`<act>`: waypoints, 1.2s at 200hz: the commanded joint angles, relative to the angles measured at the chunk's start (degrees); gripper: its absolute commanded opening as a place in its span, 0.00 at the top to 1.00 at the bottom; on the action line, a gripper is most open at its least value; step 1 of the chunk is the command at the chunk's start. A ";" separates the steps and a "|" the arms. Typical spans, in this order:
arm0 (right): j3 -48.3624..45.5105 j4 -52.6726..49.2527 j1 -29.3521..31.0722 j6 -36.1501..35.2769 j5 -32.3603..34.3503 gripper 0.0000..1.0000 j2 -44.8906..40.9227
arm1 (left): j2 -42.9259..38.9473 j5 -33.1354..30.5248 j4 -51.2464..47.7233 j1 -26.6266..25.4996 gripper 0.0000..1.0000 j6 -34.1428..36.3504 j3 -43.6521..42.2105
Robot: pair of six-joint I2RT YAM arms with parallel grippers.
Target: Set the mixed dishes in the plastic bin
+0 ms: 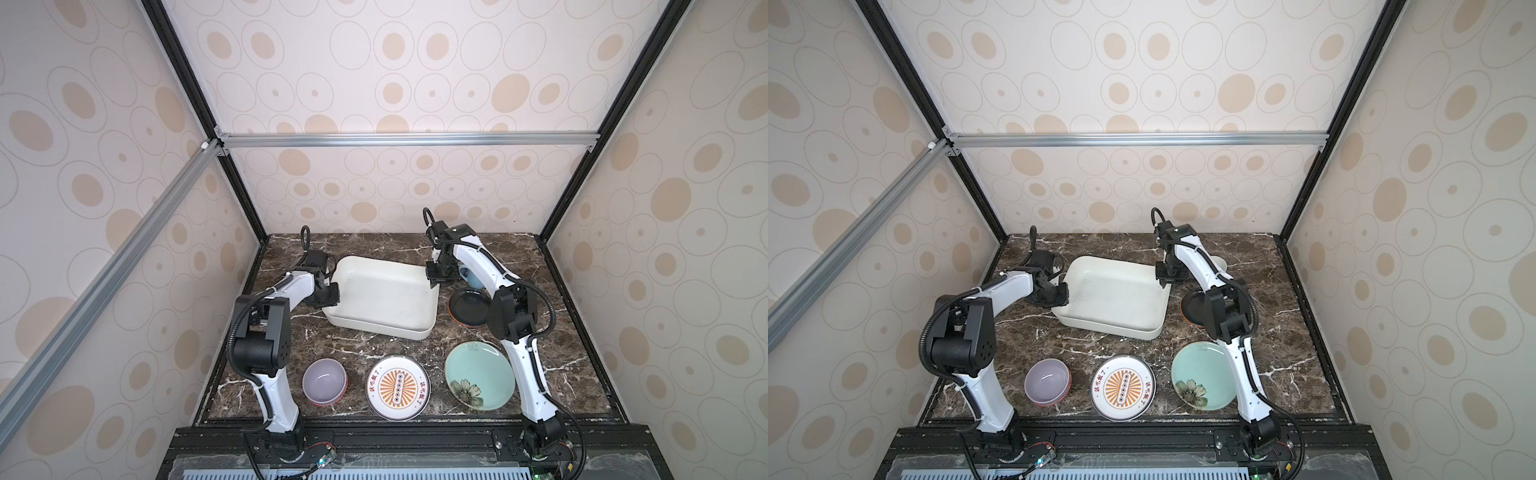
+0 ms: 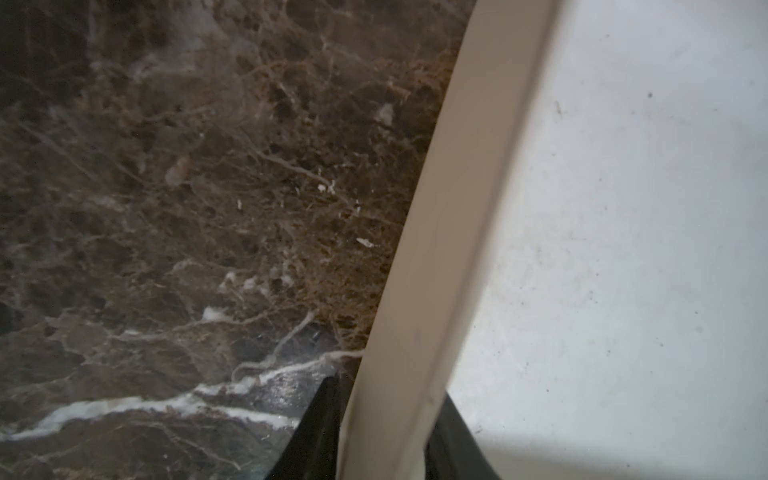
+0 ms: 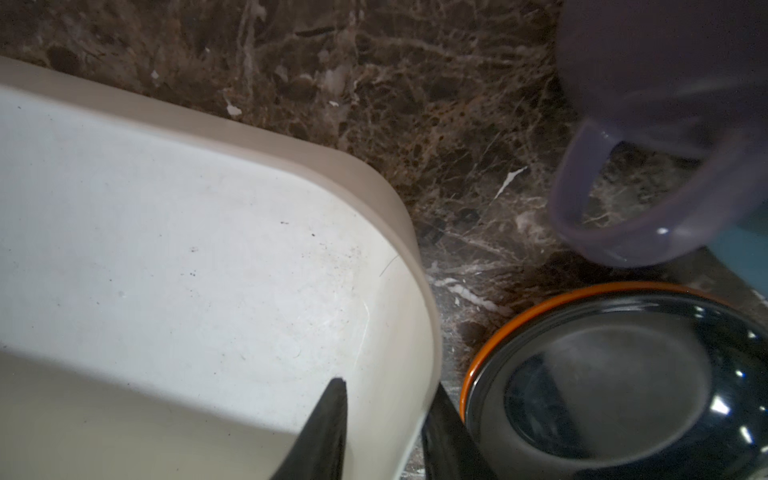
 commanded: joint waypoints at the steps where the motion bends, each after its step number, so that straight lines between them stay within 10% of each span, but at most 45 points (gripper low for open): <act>1: 1.65 -1.76 0.22 -1.86 -0.30 0.66 0.12 | -3.57 1.46 -0.38 -0.33 0.67 -1.01 -0.63; 117: -8.34 -0.15 0.34 -3.02 0.10 0.49 -14.54 | -9.97 2.78 -0.33 -1.29 0.66 -2.58 -6.21; 170: -19.14 0.35 1.90 -2.14 0.44 0.39 -25.30 | -15.42 3.08 -1.88 -1.34 0.37 -2.77 -4.89; 200: -26.85 1.42 6.84 -0.47 0.13 0.35 -31.20 | -20.63 2.36 -4.77 -1.29 0.02 -2.14 -5.10; 240: -33.16 5.51 16.29 2.79 -1.15 0.33 -33.14 | -30.43 -0.58 -7.60 0.14 0.01 -3.64 -10.62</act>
